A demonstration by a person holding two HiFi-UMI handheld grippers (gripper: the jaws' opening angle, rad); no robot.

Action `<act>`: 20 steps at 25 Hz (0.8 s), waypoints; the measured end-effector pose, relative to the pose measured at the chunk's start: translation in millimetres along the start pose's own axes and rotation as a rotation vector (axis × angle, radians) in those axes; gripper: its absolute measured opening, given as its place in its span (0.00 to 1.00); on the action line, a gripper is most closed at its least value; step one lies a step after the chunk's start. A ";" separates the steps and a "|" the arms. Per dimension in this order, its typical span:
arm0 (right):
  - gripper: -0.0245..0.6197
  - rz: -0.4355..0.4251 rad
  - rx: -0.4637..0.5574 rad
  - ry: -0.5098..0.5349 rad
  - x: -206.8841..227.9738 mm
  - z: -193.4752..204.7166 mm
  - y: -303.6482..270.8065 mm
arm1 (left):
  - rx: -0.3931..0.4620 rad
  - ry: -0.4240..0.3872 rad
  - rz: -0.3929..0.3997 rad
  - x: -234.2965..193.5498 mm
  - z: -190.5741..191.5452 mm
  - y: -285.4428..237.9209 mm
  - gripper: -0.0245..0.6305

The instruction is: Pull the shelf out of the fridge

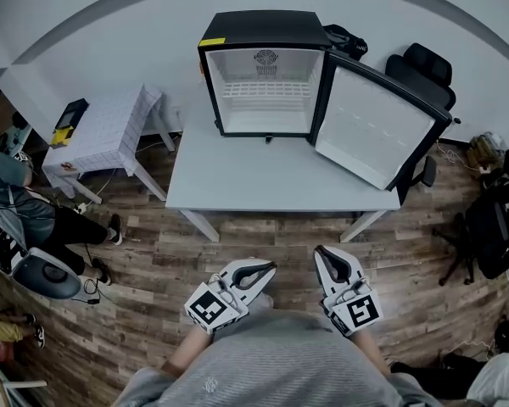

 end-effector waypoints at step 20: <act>0.06 0.063 -0.036 -0.011 44.6 12.0 -61.1 | 0.009 -0.015 0.005 -89.4 -9.6 -30.8 0.07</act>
Point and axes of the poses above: the fingertips, and each gripper's own axes: y backward along the fingers, x to its right, z out of its underside, the point moved 5 cm from there along y, backward along the fingers, and after that the axes turned 9 degrees about -z, right-handed, at the moved point
